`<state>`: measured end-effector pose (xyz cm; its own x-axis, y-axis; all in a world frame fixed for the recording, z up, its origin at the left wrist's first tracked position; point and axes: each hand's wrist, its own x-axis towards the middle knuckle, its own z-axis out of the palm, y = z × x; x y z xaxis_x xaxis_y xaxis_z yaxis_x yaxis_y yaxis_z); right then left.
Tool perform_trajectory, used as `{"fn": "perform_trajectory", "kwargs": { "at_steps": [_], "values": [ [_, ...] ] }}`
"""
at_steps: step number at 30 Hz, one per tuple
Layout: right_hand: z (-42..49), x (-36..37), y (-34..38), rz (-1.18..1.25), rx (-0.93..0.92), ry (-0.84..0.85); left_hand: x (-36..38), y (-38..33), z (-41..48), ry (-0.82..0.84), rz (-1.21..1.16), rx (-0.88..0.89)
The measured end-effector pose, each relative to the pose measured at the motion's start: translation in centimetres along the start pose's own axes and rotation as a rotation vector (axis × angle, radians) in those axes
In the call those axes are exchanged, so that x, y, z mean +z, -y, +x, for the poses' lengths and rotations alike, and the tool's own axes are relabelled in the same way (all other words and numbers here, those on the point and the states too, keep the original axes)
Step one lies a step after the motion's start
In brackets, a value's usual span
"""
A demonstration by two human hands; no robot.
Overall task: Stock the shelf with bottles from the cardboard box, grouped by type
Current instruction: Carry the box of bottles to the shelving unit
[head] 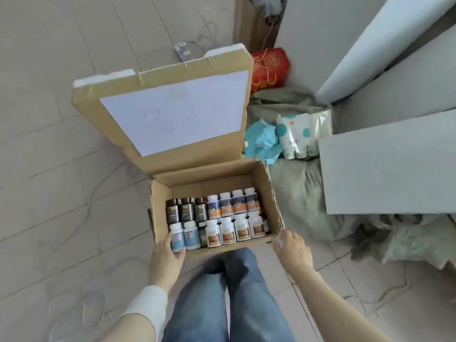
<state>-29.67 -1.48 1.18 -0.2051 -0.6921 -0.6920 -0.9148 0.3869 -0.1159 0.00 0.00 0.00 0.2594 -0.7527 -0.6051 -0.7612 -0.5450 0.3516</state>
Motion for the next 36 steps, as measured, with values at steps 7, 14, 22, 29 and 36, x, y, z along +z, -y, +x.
{"fn": "perform_trajectory", "kwargs": {
  "at_steps": [7, 14, 22, 29, 36],
  "values": [
    [9.1, -1.2, 0.3, 0.117, 0.060, 0.133, 1.1, 2.0, 5.0, -0.086, -0.456, -0.353],
    [15.6, 1.4, 0.8, 0.349, 0.239, 0.186, 3.5, 4.9, 11.8, -0.026, -0.412, -0.452],
    [16.7, 1.5, 0.0, 0.189, 0.176, 0.072, 3.1, 5.4, 12.9, -0.134, -0.229, -0.330],
    [14.1, -1.0, 0.4, 0.106, 0.183, 0.088, 0.4, 4.2, 10.1, -0.069, -0.113, -0.253],
    [4.1, -3.8, -2.0, 0.209, 0.209, -0.016, -3.5, 2.6, 4.9, -0.024, -0.004, -0.103]
  ]
}}
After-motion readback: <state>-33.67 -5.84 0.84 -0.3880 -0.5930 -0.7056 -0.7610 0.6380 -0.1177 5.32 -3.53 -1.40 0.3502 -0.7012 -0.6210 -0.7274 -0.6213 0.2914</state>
